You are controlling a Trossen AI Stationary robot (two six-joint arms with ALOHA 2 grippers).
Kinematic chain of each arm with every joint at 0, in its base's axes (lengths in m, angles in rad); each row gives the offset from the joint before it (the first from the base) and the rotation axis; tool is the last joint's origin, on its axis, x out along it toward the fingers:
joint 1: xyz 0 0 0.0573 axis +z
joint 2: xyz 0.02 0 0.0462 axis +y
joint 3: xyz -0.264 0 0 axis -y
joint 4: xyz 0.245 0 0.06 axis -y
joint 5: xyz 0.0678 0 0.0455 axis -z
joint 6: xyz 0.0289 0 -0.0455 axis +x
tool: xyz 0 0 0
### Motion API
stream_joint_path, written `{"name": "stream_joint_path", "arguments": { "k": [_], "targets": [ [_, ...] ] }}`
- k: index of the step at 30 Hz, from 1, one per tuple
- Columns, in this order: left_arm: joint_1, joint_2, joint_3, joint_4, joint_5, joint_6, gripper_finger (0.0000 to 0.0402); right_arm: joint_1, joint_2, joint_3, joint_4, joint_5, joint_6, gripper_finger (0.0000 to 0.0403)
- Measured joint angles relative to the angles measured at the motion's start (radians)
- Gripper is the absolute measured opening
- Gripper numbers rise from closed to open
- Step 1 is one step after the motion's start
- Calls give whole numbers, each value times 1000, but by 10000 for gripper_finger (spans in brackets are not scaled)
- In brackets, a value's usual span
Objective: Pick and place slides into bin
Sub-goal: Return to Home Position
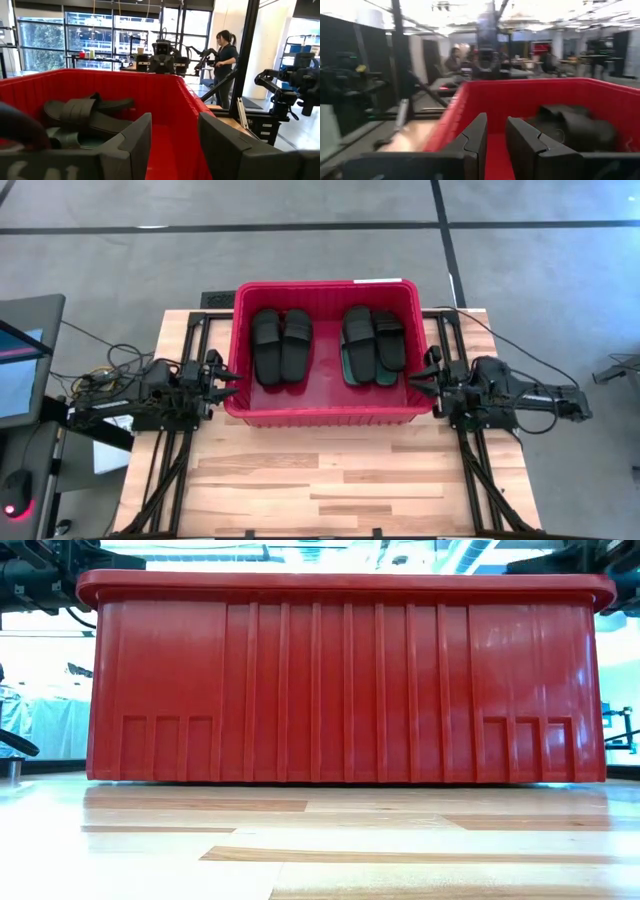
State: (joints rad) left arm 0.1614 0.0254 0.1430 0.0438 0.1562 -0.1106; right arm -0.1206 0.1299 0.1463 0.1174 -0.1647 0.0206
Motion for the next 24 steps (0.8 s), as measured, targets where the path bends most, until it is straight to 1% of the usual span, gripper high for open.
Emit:
{"name": "stream_joint_path", "arguments": {
  "k": [2,9,14,20,22,24],
  "targets": [
    [0,0,0,5,0,9,148,-22,0,0,3,9,-3,59],
    [0,0,0,36,0,39,148,-62,0,0,118,9,-3,59],
    [0,0,0,37,0,39,148,-81,0,0,129,9,39,59],
    [0,0,0,37,1,39,148,-76,0,0,125,8,39,59],
    [0,0,0,37,1,40,148,-74,0,0,121,10,9,59],
    [0,0,0,37,1,45,148,-74,0,0,118,10,-73,59]
  ]
}}
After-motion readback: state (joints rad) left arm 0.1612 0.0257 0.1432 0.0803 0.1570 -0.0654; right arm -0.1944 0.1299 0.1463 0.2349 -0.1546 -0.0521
